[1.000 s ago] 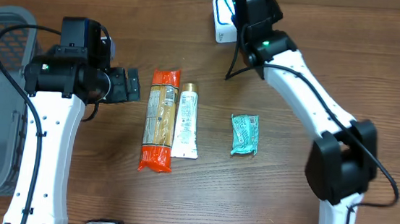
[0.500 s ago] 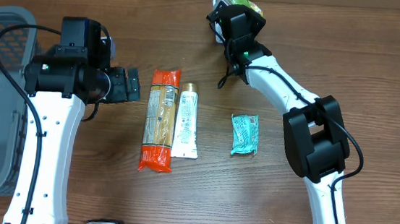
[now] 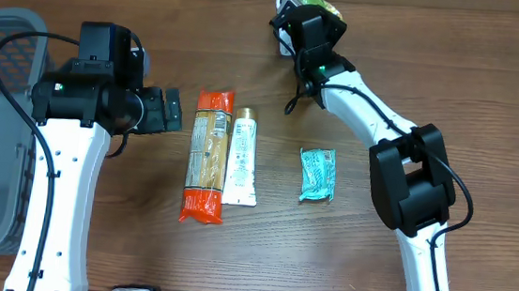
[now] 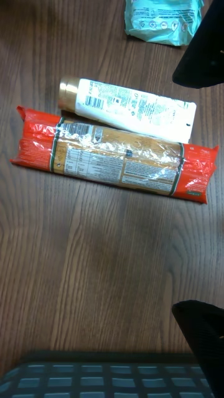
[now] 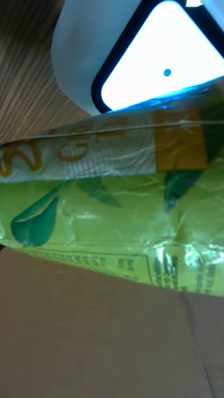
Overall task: Scan the item barcode
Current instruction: 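Hold the green snack pack in front of the white scanner, then carry the scanned green snack pack to the right side of the table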
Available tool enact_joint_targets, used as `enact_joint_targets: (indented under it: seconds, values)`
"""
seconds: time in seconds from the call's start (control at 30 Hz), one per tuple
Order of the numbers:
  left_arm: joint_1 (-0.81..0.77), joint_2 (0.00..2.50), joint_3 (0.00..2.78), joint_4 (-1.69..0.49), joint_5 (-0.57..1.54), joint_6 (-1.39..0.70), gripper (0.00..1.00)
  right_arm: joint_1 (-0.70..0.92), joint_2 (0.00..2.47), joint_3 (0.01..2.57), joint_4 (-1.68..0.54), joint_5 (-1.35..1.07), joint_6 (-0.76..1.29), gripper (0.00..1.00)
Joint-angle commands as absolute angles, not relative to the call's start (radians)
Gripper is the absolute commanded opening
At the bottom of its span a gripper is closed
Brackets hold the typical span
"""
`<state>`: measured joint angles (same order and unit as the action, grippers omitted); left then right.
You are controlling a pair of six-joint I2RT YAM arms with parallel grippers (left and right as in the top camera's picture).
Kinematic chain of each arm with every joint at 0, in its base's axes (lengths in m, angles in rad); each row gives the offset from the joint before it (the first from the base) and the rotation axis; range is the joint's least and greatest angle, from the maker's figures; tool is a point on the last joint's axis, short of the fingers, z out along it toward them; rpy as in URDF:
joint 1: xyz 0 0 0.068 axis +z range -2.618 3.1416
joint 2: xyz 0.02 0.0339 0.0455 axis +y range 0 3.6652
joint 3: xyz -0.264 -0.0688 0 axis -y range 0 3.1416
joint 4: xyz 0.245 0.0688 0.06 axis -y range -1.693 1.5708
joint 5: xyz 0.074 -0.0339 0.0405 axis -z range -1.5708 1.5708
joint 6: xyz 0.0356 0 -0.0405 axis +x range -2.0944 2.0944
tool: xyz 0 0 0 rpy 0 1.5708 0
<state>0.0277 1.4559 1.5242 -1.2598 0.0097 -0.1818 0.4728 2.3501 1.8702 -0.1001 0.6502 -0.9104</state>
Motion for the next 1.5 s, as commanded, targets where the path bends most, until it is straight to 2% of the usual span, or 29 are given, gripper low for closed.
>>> enact_joint_targets:
  seconds: [0.0, 0.1, 0.27, 0.47, 0.5, 0.6, 0.7, 0.83, 0.9, 1.17, 1.23, 1.27, 1.3, 1.33, 1.4, 1.43, 1.47]
  values:
    - [0.026, 1.451, 1.517, -1.259, -0.004, -0.191, 1.0, 0.471, 2.312, 1.906, -0.104, 0.661, -0.788, 0.04]
    - [0.026, 1.451, 1.517, -1.258, -0.004, -0.191, 1.0, 0.476, 2.255, 1.907, -0.204, 0.622, -0.69, 0.04]
    - [0.026, 1.451, 1.517, -1.258, -0.004, -0.191, 0.99, 0.476, 2.067, 1.907, -0.458, 0.393, -0.458, 0.04]
    - [0.026, 1.451, 1.517, -1.258, -0.004, -0.191, 1.0, 0.421, 1.803, 1.907, -0.836, -0.065, 0.025, 0.04]
    - [0.026, 1.451, 1.517, -1.258, -0.004, -0.191, 1.0, 0.363, 1.75, 1.907, -0.986, -0.21, 0.105, 0.04]
    - [0.025, 1.451, 1.517, -1.259, -0.004, -0.191, 1.0, 0.245, 1.725, 1.906, -1.201, -0.374, 0.109, 0.04]
    - [0.026, 1.451, 1.517, -1.258, -0.004, -0.191, 1.0, 0.139, 1.728, 1.877, -1.318, -0.379, 0.096, 0.04]
    - [0.027, 1.451, 1.517, -1.258, -0.004, -0.191, 1.0, -0.009, 1.728, 1.779, -1.324, -0.381, 0.09, 0.04]
    - [0.027, 1.451, 1.517, -1.259, -0.004, -0.191, 0.99, -0.115, 1.728, 1.672, -1.254, -0.4, 0.109, 0.04]
    - [0.027, 1.451, 1.517, -1.258, -0.004, -0.191, 1.0, -0.321, 1.728, 1.345, -0.891, -0.413, 0.29, 0.04]
    - [0.027, 1.451, 1.517, -1.258, -0.004, -0.191, 1.0, -0.355, 1.728, 1.292, -0.817, -0.414, 0.322, 0.11]
    - [0.027, 1.451, 1.517, -1.258, -0.004, -0.191, 1.0, -0.369, 1.728, 1.271, -0.788, -0.413, 0.322, 0.19]
    - [0.027, 1.451, 1.517, -1.258, -0.004, -0.191, 1.0, -0.377, 1.728, 1.261, -0.782, -0.413, 0.321, 0.39]
    - [0.027, 1.451, 1.517, -1.258, -0.004, -0.191, 0.99, -0.383, 1.729, 1.257, -0.785, -0.413, 0.321, 0.52]
    - [0.027, 1.451, 1.517, -1.259, -0.004, -0.191, 1.0, -0.385, 1.728, 1.26, -0.803, -0.426, 0.315, 0.64]
    - [0.027, 1.451, 1.517, -1.258, -0.004, -0.191, 1.0, -0.385, 1.728, 1.266, -0.815, -0.449, 0.3, 0.74]
    - [0.027, 1.451, 1.517, -1.258, -0.004, -0.191, 0.99, -0.385, 1.728, 1.277, -0.833, -0.478, 0.276, 0.89]
